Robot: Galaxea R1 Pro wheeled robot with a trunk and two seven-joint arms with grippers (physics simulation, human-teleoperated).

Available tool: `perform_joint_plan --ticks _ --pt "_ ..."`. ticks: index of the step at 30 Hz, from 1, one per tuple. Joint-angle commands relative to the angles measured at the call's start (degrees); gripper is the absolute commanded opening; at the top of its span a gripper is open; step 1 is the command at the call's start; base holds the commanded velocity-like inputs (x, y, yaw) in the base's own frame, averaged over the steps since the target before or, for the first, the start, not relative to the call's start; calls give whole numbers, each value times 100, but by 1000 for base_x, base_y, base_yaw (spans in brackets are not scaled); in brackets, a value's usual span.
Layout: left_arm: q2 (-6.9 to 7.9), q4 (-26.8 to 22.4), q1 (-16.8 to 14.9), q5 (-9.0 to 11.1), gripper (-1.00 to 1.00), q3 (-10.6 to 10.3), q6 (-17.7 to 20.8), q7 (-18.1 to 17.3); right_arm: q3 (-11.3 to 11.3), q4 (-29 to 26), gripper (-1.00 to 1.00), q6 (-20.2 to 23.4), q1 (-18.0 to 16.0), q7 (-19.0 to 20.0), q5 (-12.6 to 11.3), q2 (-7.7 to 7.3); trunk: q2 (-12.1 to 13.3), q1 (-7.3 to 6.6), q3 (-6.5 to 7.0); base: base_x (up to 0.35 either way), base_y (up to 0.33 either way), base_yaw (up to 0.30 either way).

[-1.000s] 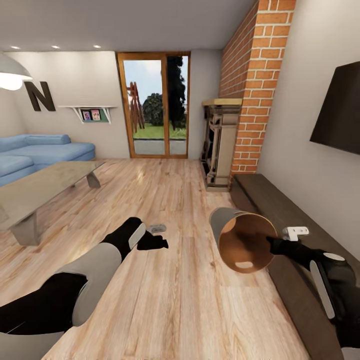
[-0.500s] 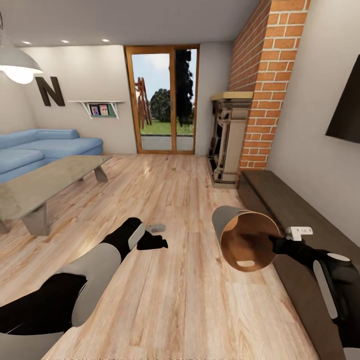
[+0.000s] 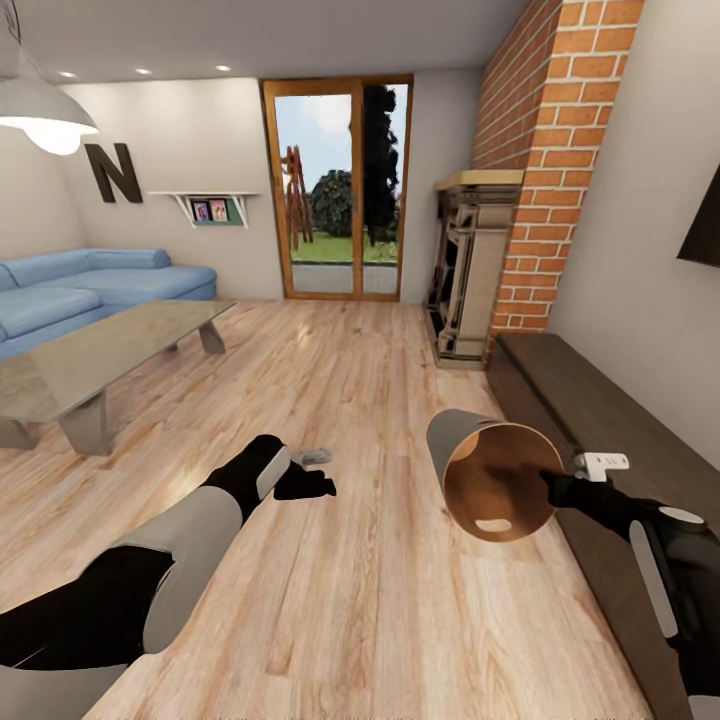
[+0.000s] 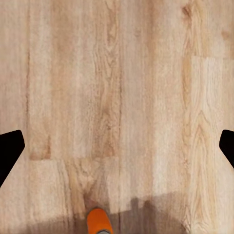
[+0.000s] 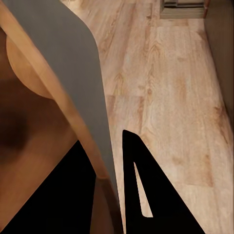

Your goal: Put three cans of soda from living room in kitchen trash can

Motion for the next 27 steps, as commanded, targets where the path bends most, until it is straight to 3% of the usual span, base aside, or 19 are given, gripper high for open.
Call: perform_joint_plan --ticks 1,13,27 --pt "2 -1 0 0 100 1 1 -1 8 -7 -100 26 0 22 -118 2 -1 0 0 0 0 4" --pt "0 -9 0 0 100 1 -14 -2 -2 -25 -100 -14 0 23 -122 9 -1 0 -1 -24 0 1" --pt "-1 -2 0 0 100 -22 -21 -230 -2 -25 -100 -18 0 23 -122 10 -1 0 -1 -264 0 0"
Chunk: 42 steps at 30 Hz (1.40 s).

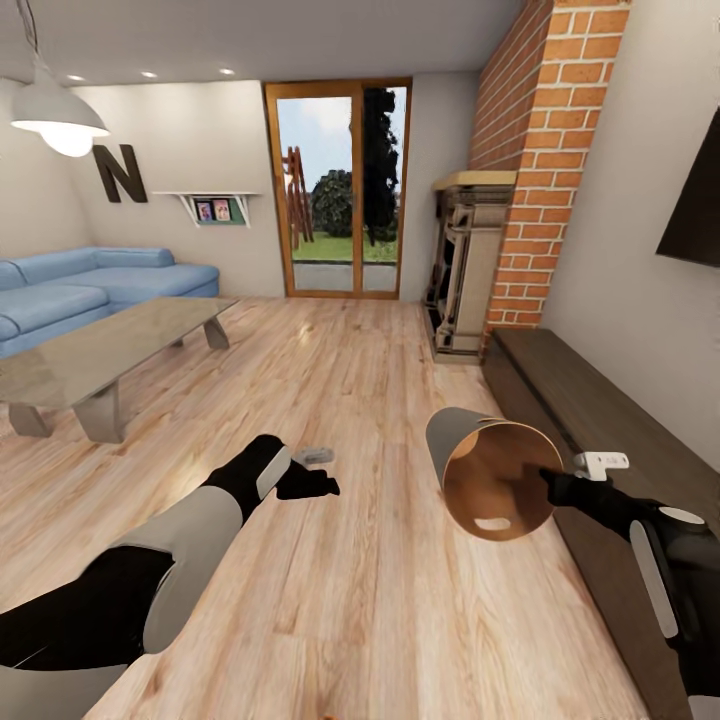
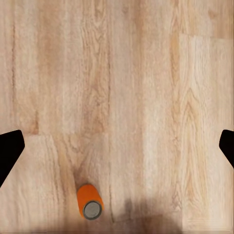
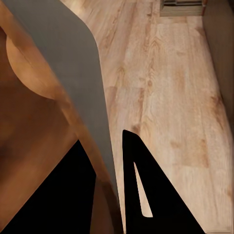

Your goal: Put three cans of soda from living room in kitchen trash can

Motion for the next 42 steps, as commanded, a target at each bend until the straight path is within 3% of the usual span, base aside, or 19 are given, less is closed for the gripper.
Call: perform_joint_plan --ticks 1,13,26,34,42 --pt "0 0 0 0 100 -1 -1 -4 -2 -5 -100 12 -3 17 -95 1 0 0 1 -129 0 0" --pt "2 1 0 0 100 -3 -1 -26 -1 -5 -100 44 -3 15 -110 8 0 0 -11 -33 0 -144" --pt "0 -23 0 0 100 -4 -13 -25 -8 -2 -100 19 -3 8 -342 1 0 0 -12 -1 0 -122" --pt "1 -35 0 0 100 -8 0 -27 -3 1 -100 5 -3 8 -350 -1 -321 175 -156 0 0 -4" --pt "2 -49 0 0 100 -3 -10 -27 -1 3 -100 4 -3 12 -350 -1 -321 175 -156 0 0 0"
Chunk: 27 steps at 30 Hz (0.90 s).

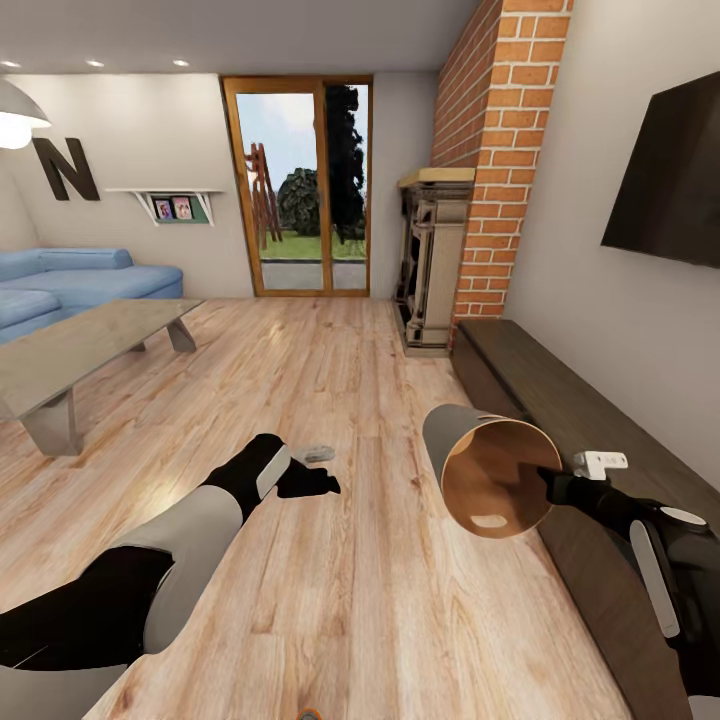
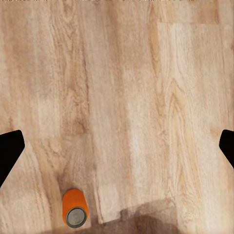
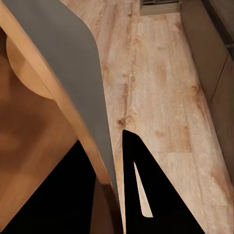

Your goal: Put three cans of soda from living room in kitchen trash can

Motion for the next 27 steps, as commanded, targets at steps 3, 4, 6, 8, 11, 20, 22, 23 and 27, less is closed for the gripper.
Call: perform_joint_plan --ticks 3,4,6,8,11,20,22,23,27 --pt "0 -1 0 0 100 0 -3 2 0 -6 -100 16 -3 21 -113 2 0 0 1 0 0 0" --pt "0 -1 0 0 100 0 -3 3 0 -6 -100 16 -3 23 -113 0 0 0 1 0 0 0" --pt "0 -1 0 0 100 0 -4 5 0 -6 -100 16 -3 24 -113 -2 0 0 1 0 0 0" --pt "0 -2 0 0 100 0 -5 7 0 -6 -100 18 -3 26 -113 -5 0 0 1 0 0 0" --pt "0 -2 0 0 100 0 -5 8 0 -6 -100 18 -3 24 -118 -4 0 0 1 0 0 0" --pt "45 -10 0 15 100 3 11 -19 0 -6 -100 16 -3 34 -112 -6 0 0 1 0 0 0" --pt "162 -6 0 9 100 7 29 -129 0 -6 -100 16 -3 37 -112 -5 0 0 1 0 0 0" --pt "224 -2 0 7 100 4 37 -186 0 -6 -100 16 -3 38 -112 -3 0 0 1 0 0 0" --pt "516 32 0 -16 100 -29 94 -444 10 8 -100 16 -3 28 -119 1 0 0 1 0 0 0"
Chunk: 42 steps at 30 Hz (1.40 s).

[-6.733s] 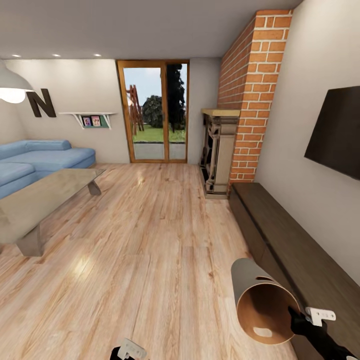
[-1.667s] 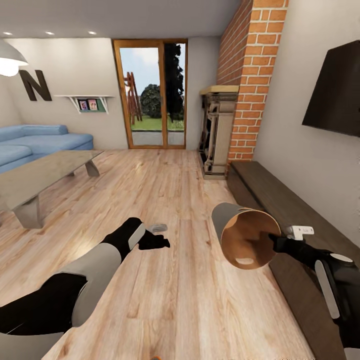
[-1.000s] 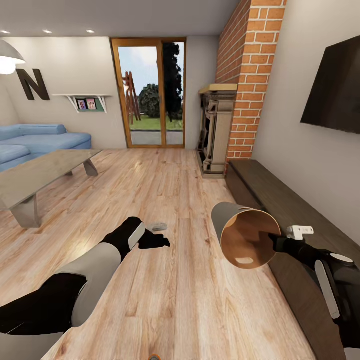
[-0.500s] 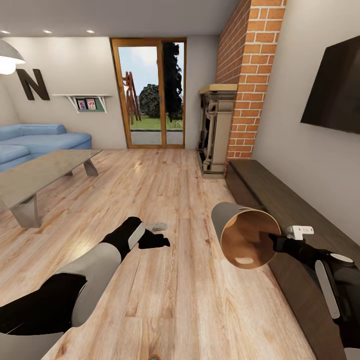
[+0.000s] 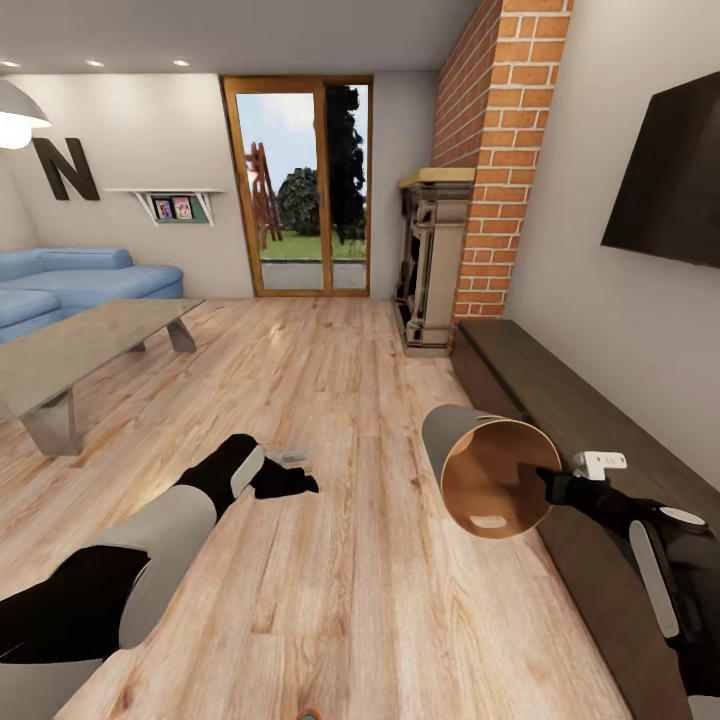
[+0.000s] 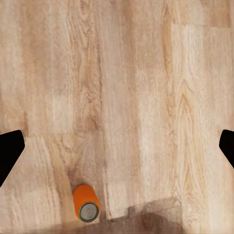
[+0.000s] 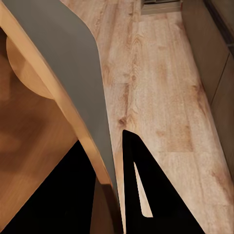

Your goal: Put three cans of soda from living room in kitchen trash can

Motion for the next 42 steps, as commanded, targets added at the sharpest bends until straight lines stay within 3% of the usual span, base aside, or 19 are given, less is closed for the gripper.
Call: perform_joint_plan --ticks 1,10,16,17,18,20,25,30,42 --pt "44 4 0 -3 100 -5 25 -37 3 2 -100 15 -3 11 -110 1 0 0 1 0 0 0" --pt "114 12 -5 -22 100 -33 79 -84 13 15 -100 15 -3 12 -112 2 0 0 1 0 0 0" --pt "176 15 -1 -18 100 -32 54 -74 12 15 -100 15 -3 22 -112 2 -241 131 -107 0 0 0" --pt "280 12 0 -14 100 -32 42 -74 10 15 -100 15 -3 25 -112 2 -281 153 -125 0 0 0" --pt "493 10 0 -10 100 -32 24 -71 11 15 -100 15 -3 28 -112 2 -321 175 -143 0 0 0" --pt "684 15 2 -7 100 -31 4 -76 19 15 -100 15 -3 25 -112 2 -402 219 -179 0 0 0" --pt "872 -32 8 1 100 -26 -160 -91 23 15 -100 15 -3 7 -107 3 -602 329 -268 0 0 0" --pt "916 -41 9 -2 100 -33 -226 -87 -7 8 -100 21 -3 4 -104 -3 -803 439 -358 0 0 0" --pt "845 -16 103 -21 100 -78 -247 -68 -23 -24 -100 72 -3 2 -104 -7 -1284 702 -636 0 0 0"
